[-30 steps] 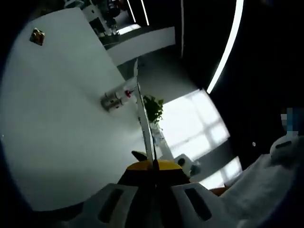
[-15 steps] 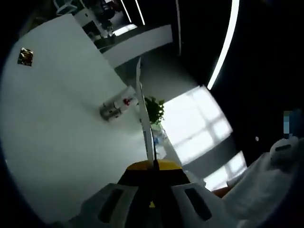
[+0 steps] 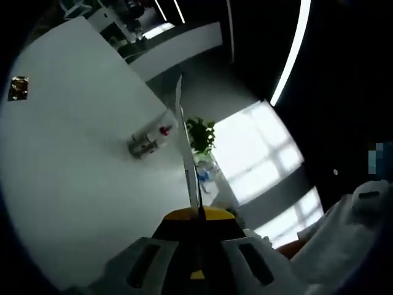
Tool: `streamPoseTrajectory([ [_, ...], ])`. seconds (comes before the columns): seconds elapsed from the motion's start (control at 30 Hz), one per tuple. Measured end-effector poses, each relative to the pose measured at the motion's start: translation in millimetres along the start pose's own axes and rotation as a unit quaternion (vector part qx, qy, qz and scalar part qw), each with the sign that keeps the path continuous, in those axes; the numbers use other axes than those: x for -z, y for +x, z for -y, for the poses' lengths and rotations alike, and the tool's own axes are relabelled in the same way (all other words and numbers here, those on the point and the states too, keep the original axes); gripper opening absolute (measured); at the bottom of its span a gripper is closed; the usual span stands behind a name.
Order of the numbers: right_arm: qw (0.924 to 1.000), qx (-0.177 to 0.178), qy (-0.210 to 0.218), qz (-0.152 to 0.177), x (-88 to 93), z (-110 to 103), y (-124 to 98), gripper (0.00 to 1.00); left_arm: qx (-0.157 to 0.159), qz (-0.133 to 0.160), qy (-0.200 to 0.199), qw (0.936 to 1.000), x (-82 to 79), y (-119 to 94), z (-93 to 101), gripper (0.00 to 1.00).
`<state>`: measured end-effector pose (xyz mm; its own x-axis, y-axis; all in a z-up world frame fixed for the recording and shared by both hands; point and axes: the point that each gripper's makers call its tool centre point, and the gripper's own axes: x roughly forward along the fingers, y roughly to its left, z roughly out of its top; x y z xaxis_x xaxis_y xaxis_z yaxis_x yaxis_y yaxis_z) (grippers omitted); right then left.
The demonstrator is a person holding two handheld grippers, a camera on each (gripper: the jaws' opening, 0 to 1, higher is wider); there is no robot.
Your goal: Arrange the skincare products in the storage area until every visible bottle or jar stands upright without overlapping.
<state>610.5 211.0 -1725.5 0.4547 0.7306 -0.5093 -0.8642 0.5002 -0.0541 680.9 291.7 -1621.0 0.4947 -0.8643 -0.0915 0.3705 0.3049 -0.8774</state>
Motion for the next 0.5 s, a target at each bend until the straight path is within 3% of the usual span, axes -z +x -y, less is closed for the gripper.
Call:
streamPoseTrajectory([
  [0.5, 1.0000, 0.001, 0.003, -0.008, 4.1, 2, 2, 0.58, -0.008, -0.005, -0.003, 0.9999, -29.9, 34, -24.8, 0.00],
])
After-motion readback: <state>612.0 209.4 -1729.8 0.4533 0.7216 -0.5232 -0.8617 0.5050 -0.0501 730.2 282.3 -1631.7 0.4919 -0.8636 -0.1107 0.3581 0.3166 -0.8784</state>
